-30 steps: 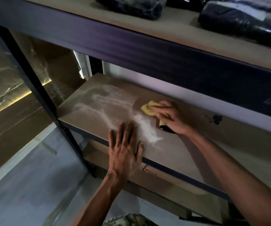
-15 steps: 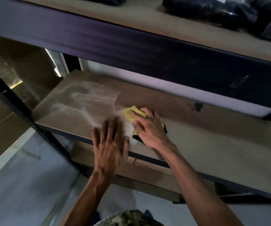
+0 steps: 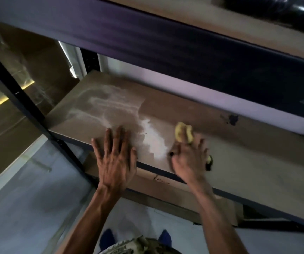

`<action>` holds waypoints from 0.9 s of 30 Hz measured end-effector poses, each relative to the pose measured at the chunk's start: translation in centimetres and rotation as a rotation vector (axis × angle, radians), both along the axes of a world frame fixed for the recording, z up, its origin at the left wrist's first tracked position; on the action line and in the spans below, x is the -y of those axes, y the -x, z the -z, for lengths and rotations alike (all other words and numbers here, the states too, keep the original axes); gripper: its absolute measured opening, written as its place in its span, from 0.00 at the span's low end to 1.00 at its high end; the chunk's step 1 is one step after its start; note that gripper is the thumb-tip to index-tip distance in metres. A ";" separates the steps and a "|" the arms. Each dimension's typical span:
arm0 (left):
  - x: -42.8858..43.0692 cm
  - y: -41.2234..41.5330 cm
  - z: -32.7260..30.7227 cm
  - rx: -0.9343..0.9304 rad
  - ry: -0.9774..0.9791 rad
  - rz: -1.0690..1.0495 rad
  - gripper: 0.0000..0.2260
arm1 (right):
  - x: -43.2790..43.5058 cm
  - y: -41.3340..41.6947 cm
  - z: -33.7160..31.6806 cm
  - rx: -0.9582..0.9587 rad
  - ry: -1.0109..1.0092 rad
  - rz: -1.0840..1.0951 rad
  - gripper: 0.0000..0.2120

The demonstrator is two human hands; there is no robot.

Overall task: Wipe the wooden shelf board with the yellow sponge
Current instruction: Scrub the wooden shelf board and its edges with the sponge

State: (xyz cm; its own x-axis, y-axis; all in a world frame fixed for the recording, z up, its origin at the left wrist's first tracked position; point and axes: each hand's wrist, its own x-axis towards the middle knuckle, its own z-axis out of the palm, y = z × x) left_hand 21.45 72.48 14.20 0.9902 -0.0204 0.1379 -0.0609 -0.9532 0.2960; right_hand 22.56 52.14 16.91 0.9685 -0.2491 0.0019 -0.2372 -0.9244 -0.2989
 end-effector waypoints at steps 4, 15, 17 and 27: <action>-0.2 -0.1 0.5 0.020 -0.002 0.012 0.27 | -5.3 -1.0 -0.4 0.080 0.023 -0.202 0.31; -0.6 -0.3 1.0 0.011 0.006 0.002 0.28 | 2.6 4.8 -1.7 -0.106 -0.019 0.255 0.31; -0.5 -0.3 1.0 0.011 0.011 0.010 0.28 | 0.3 4.8 -1.2 -0.141 0.052 0.273 0.35; -2.3 -0.9 0.9 0.069 0.055 0.005 0.28 | -3.3 -3.8 -2.2 -0.033 -0.047 0.004 0.31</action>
